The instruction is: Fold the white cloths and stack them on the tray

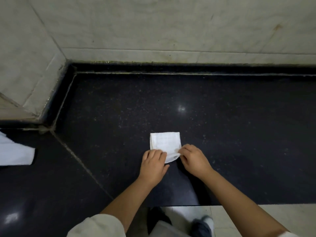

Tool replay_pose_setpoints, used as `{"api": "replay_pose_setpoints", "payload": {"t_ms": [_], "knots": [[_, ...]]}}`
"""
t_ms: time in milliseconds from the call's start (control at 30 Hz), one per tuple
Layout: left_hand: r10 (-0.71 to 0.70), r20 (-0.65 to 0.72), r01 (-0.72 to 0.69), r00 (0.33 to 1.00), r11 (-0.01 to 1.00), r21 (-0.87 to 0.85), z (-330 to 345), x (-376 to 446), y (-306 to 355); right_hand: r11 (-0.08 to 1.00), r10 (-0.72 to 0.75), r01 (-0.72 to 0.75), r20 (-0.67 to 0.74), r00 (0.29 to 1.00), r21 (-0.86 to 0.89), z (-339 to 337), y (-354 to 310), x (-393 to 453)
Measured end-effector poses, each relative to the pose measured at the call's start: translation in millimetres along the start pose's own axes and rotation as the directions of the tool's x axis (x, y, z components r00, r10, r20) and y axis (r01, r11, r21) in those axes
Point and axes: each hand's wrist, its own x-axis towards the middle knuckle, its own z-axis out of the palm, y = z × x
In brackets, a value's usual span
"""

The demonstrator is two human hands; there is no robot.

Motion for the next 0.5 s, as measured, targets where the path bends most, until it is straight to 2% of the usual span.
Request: {"api": "replay_pose_setpoints", "payload": {"t_ms": [133,267,367,500], "knots": [[0.139,-0.058,-0.131,0.989,0.984,0.124,-2,20,27,0.993,0.036,-0.03,-0.051,0.998,0.111,-22,28,-33],[0.36,-0.089,-0.351,0.929,0.93,0.105,-15,61,98,0.939,0.215,-0.168,-0.132,0.968,0.3,-66,91,-94],[0.508,-0.028,-0.504,0.861,0.86,0.083,-25,95,185,0.887,0.338,-0.253,-0.168,0.926,0.387,-111,152,-166],[0.609,0.088,-0.614,0.788,0.787,0.053,-36,132,343,0.799,0.512,-0.364,-0.225,0.829,0.478,-170,231,-277]]}}
